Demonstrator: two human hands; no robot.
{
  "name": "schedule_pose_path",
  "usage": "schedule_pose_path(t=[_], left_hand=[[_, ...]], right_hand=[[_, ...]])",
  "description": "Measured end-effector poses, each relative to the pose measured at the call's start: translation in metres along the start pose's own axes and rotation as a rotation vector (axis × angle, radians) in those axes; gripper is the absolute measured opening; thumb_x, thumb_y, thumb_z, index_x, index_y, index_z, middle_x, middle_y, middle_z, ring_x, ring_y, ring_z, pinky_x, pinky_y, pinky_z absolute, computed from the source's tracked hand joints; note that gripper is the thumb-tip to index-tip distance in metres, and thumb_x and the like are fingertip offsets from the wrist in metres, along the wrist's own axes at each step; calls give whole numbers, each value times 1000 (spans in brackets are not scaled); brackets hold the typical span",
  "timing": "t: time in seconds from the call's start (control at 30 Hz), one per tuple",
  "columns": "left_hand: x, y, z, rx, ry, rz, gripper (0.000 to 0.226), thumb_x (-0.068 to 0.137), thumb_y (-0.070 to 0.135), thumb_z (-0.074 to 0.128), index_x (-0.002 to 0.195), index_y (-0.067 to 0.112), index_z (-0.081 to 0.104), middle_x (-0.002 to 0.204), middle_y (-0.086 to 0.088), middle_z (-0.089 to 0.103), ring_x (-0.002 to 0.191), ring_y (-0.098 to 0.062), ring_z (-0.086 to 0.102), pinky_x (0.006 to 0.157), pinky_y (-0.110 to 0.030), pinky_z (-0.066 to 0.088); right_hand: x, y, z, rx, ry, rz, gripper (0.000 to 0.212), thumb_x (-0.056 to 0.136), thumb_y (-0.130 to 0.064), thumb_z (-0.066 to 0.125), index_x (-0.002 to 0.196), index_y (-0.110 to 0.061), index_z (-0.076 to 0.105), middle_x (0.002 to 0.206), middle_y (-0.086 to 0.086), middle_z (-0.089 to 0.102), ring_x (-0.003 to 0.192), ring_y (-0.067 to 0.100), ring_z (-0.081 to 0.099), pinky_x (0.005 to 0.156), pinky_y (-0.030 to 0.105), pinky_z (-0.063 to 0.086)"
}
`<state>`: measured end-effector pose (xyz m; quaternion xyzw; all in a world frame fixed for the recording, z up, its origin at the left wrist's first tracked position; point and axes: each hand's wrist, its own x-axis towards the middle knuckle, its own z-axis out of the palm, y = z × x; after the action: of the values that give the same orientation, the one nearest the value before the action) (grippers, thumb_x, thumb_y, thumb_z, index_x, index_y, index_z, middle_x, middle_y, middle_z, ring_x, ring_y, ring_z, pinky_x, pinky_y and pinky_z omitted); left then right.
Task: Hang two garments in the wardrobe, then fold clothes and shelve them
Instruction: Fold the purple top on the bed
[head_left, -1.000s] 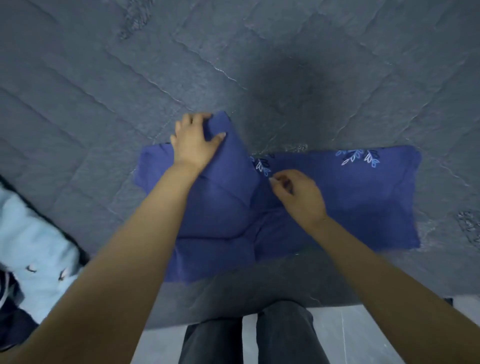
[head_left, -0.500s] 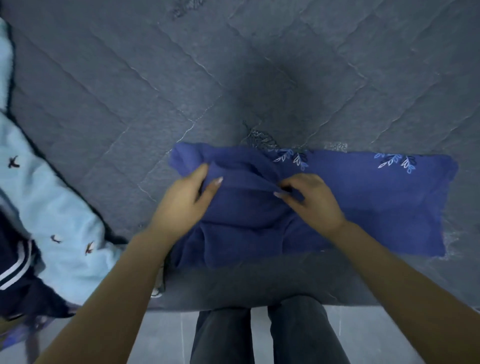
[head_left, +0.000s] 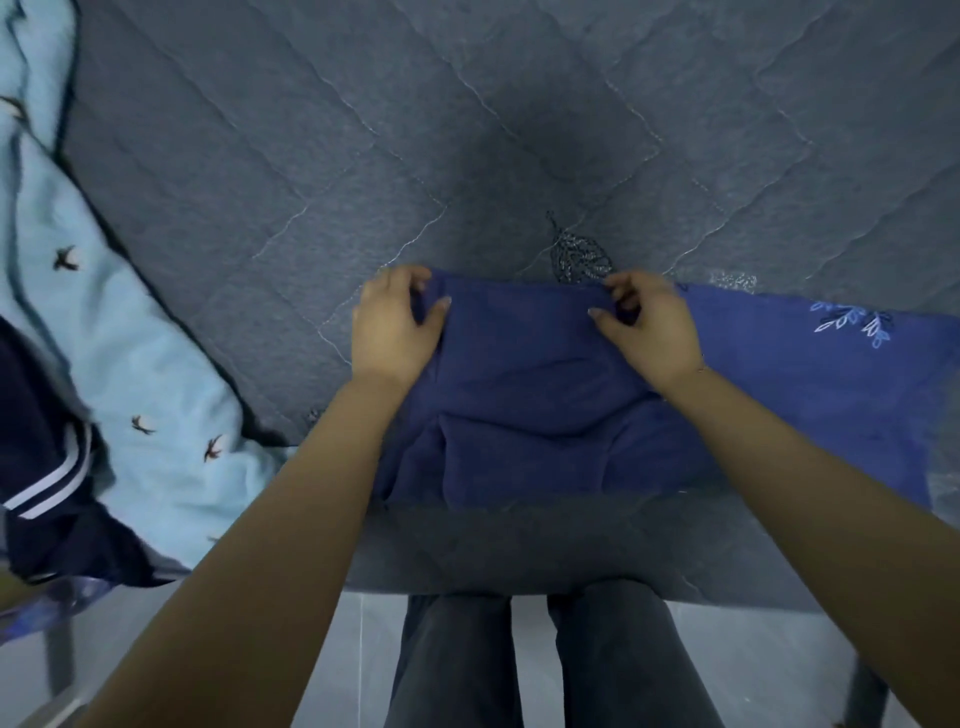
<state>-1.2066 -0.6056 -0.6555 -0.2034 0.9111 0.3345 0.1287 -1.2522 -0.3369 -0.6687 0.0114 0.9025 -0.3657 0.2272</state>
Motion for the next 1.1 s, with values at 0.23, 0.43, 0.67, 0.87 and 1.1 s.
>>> schedule_pose_path(t=[0.23,0.43,0.67,0.87,1.1], left_hand=[[51,-18,-13,230,-172,74,23,90,28,65,108,13,66,115,-10,62,113,-31,50,93,-38,41],[71,-17,-23,208,-189,-56,22,92,32,63,101,12,64,103,-12,67,101,-30,60,90,-39,45],[29,28,-5,368,49,205,28,91,21,60,118,14,60,126,-12,52,116,-33,45,92,-42,36],[-16,100,62,337,-313,579,28,92,20,58,120,12,62,125,-8,56,114,-29,51,93,-44,39],[-20,207,168,392,-445,719,34,94,28,56,127,20,55,130,0,50,123,-21,43,96,-33,30]], right_hand=[[-24,6,8,-298,80,-415,41,86,-5,65,126,-1,61,140,22,49,124,39,52,101,48,42],[-53,17,34,-448,-189,-365,51,100,-18,51,148,-11,37,161,9,13,150,25,11,121,48,9],[-86,17,13,15,109,-158,36,95,0,54,131,-4,58,148,13,42,135,29,41,113,42,34],[-127,53,-26,544,373,363,27,97,7,47,117,-3,62,121,16,61,110,20,56,100,32,45],[-172,140,-62,1074,856,954,32,96,-9,57,127,-2,49,103,3,56,100,21,57,89,32,50]])
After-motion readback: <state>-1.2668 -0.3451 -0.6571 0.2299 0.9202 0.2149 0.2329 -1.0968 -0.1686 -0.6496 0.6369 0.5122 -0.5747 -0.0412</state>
